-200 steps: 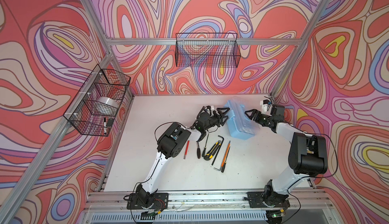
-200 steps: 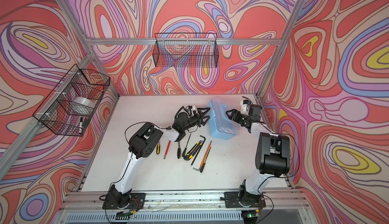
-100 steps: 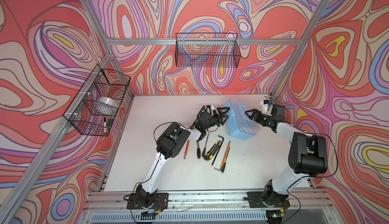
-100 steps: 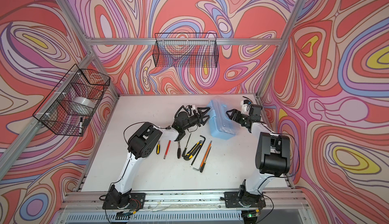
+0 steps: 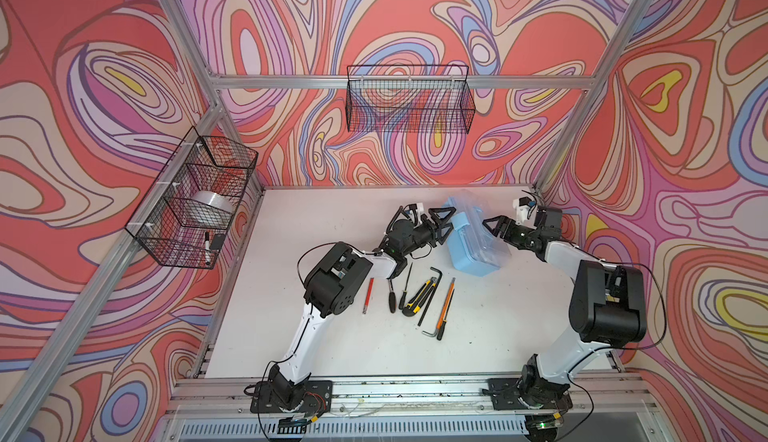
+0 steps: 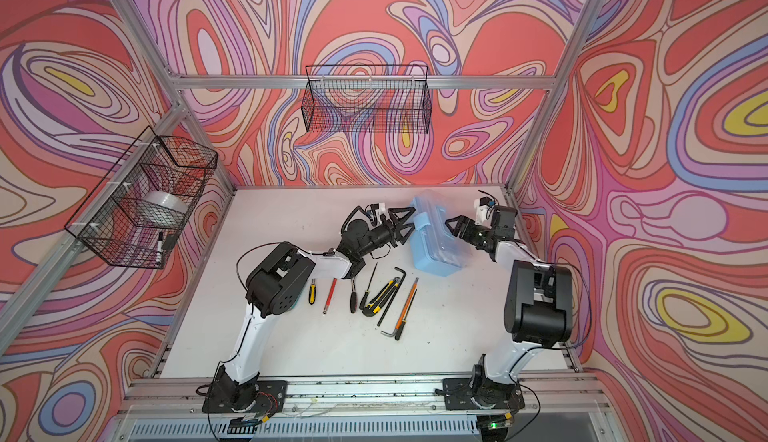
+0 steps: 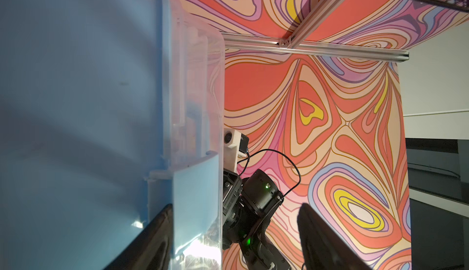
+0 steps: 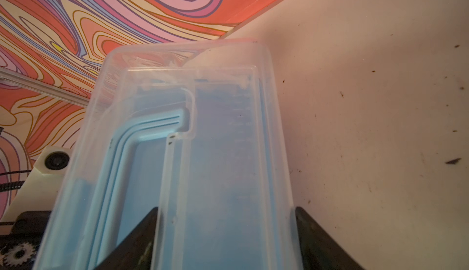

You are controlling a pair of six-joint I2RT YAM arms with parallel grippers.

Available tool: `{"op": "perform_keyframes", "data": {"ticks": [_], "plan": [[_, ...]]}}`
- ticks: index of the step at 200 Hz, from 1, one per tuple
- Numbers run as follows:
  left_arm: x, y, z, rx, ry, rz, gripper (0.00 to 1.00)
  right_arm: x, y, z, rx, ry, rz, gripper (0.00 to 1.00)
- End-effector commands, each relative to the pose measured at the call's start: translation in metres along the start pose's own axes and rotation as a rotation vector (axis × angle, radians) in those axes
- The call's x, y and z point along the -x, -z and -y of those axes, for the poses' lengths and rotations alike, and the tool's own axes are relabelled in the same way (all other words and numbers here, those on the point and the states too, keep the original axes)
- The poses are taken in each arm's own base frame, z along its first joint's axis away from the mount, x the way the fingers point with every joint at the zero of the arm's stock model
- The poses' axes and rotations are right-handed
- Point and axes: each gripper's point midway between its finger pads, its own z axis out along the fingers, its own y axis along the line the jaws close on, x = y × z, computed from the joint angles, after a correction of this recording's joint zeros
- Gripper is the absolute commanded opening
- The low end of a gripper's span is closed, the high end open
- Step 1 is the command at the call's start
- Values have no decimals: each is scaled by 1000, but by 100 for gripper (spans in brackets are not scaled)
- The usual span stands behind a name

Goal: Pack the tool kit

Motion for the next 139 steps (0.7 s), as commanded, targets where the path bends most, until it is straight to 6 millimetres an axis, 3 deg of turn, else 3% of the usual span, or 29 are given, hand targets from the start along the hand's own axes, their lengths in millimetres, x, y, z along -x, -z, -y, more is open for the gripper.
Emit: {"op": "perform_keyframes", "data": {"ticks": [1,58,114,139], "plan": [[-28,9,94,-253,-67,-59,79,-94,-4,71,-279,-124,-267,50],[-13,23,66,-182,-47,-3,84,-90,-5,64,-249,-124,-259,50],[0,36,37,-103,-18,42,82,-82,-2,58,-240,-123,-247,50],[-1,38,41,-61,-62,30,82,-81,-1,59,-254,-122,-248,50]]}}
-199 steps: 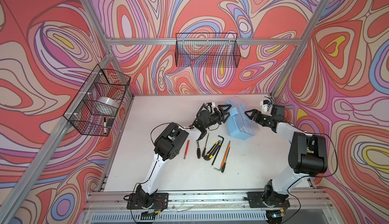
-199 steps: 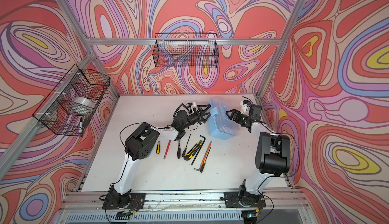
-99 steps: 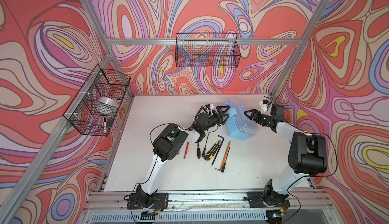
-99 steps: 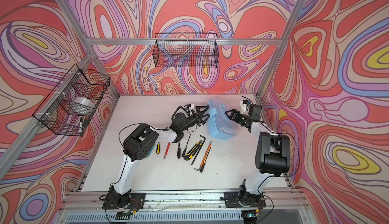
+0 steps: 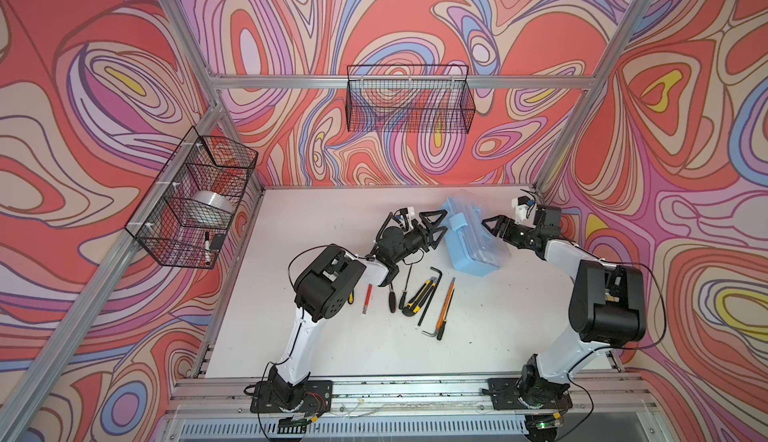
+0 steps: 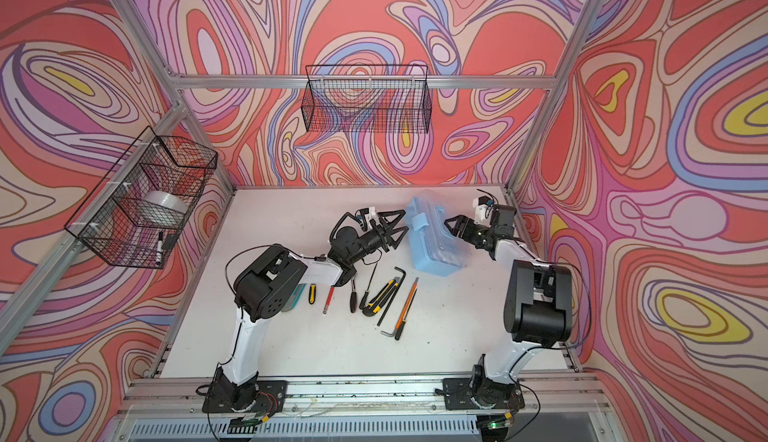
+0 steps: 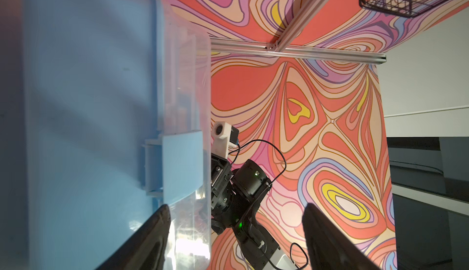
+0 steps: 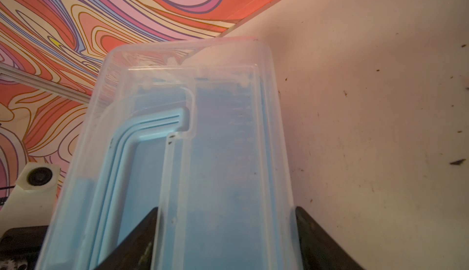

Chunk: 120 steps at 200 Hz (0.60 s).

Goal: Pack the tool kit

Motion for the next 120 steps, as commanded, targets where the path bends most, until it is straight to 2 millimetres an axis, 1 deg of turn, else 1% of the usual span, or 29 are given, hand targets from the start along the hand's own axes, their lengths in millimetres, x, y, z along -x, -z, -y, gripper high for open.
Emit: {"op": "perform_keyframes", "data": {"ticks": [1,13,15,18,34,48,75,120], "plan": [[-2,3,35,-43,-62,-11,82,-82,-2,62,-251,-130,-235,50],[-5,1,39,-21,-90,-32,82,-81,-2,63,-258,-129,-233,49],[-6,1,40,-20,-96,-35,82,-75,1,58,-255,-118,-216,50],[-6,0,41,-17,-101,-39,82,-72,3,56,-254,-113,-209,50],[-8,-2,43,-3,-115,-54,82,-68,5,54,-254,-110,-201,49],[-9,-2,39,15,-121,-60,82,-66,6,54,-258,-107,-196,49],[-10,-1,39,36,-139,-61,82,-64,8,54,-270,-97,-196,49],[-11,4,32,142,-214,-68,83,-63,9,55,-283,-93,-194,49]]}}
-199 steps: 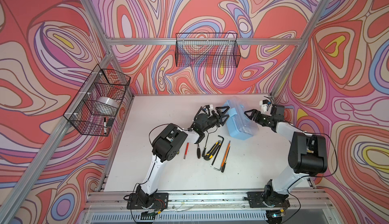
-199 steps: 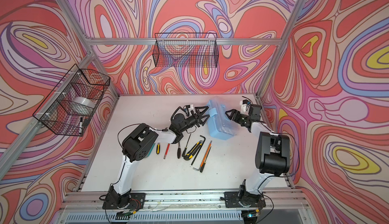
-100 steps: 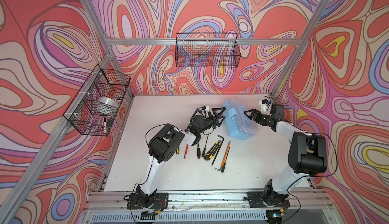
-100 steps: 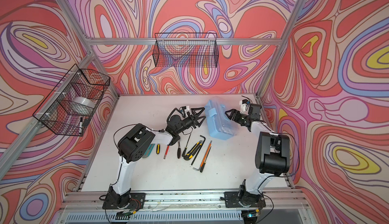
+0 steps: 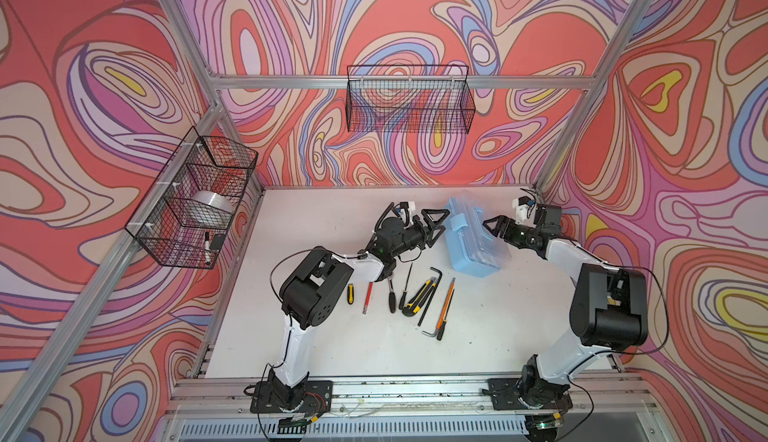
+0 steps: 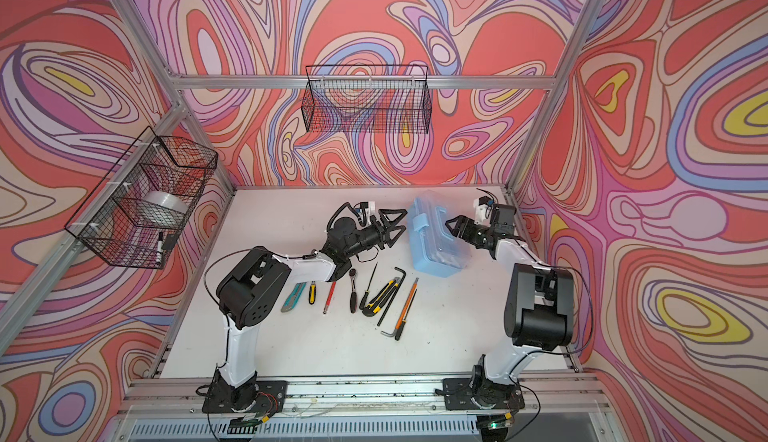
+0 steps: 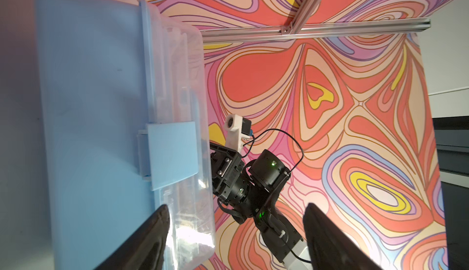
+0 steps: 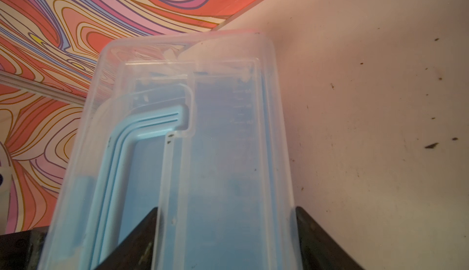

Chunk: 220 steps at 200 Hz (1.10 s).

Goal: Pack the tool kit

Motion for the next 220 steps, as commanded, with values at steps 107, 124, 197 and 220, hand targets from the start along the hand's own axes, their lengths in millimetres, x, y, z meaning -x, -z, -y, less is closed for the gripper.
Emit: {"op": "perform_keyframes", "data": {"ticks": [107,124,197,220], "plan": [[-7,35,-5,496,-498,-59,85,-59,1,51,-237,-71,-183,48],[-9,38,-5,590,-617,-78,85,-59,0,49,-235,-68,-185,48],[-9,44,-18,816,-943,-137,86,-56,-1,38,-223,-52,-192,48],[-11,46,-26,849,-980,-160,86,-55,-1,34,-220,-51,-196,48]]}}
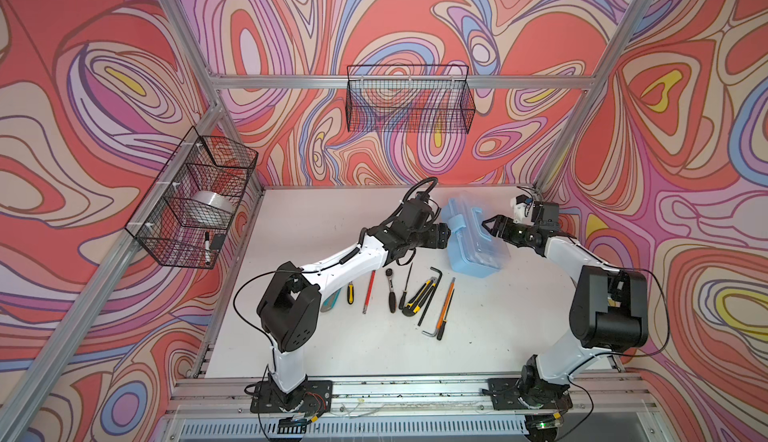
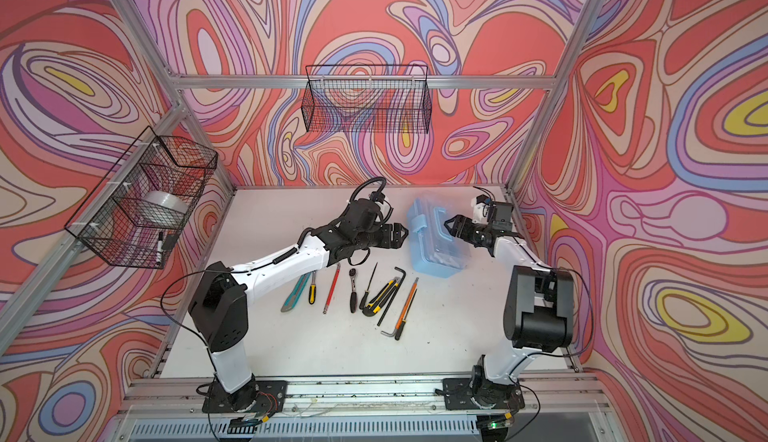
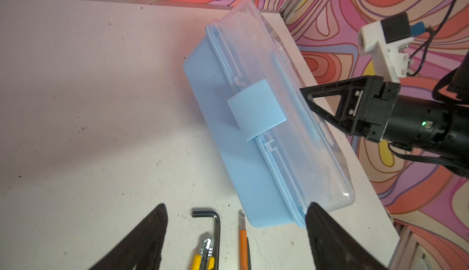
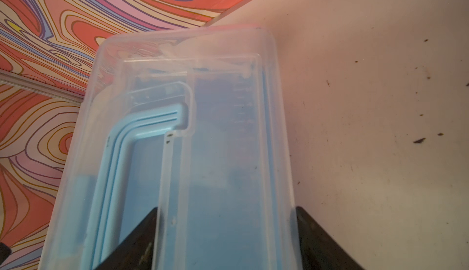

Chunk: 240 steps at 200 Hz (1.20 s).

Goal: Pack the tool kit

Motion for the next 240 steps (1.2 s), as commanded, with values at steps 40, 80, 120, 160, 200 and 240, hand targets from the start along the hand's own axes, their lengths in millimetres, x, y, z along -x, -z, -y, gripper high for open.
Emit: {"op": "perform_keyframes", "data": {"ticks": [40,80,120,160,200,240], "plan": [[-17,-12,-10,158,-244,-73,86,-49,-2,32,-183,-60,-171,48],[-17,-23,-8,165,-282,-61,86,-49,-3,30,-189,-56,-177,48],[-19,-34,-7,171,-314,-62,86,-48,-4,29,-197,-51,-178,48],[-21,-46,-3,163,-323,-47,86,-48,-4,30,-207,-48,-179,48],[-12,-54,3,140,-291,6,86,-50,-5,30,-213,-43,-184,48],[-9,-63,3,146,-263,26,87,-52,-7,29,-214,-35,-192,48]]}}
